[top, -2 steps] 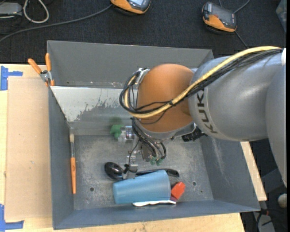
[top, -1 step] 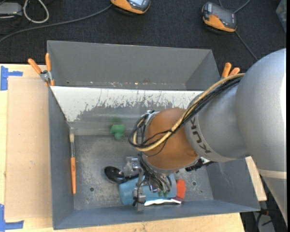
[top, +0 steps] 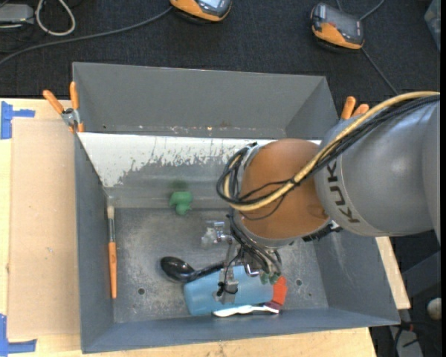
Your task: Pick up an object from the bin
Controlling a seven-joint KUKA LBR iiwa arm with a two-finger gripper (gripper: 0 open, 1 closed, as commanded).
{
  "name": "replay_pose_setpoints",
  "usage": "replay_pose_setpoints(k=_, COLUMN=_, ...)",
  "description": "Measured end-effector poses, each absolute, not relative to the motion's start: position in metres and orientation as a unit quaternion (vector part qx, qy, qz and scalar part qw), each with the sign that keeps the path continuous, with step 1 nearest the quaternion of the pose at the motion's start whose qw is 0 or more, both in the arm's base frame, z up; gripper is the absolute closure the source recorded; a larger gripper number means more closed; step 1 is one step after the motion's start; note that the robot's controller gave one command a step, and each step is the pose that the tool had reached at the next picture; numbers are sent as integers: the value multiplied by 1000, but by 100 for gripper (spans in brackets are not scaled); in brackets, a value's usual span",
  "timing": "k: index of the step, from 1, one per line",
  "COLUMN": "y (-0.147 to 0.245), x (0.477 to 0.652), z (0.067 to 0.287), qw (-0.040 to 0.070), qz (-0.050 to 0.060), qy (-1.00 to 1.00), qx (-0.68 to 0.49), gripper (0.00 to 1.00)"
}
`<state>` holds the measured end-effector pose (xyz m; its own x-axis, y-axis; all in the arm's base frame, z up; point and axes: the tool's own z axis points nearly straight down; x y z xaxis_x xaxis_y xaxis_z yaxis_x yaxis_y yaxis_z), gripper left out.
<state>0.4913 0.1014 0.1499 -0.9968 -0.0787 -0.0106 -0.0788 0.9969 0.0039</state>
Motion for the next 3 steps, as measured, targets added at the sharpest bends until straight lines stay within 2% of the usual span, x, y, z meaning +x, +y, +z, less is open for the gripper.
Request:
replay_pose_setpoints(k=1, y=101, x=471, z=99, qw=-8, qz=3, qy=1000, qx=-10, gripper=0)
replay_pose_setpoints(k=2, y=106, x=475, z=72, qw=13, qz=4, qy=998, qx=-60, gripper=0)
replay_pose_setpoints(k=3, y=114, x=478, z=73, qw=6, qz=4, qy=999, qx=-52, gripper=100)
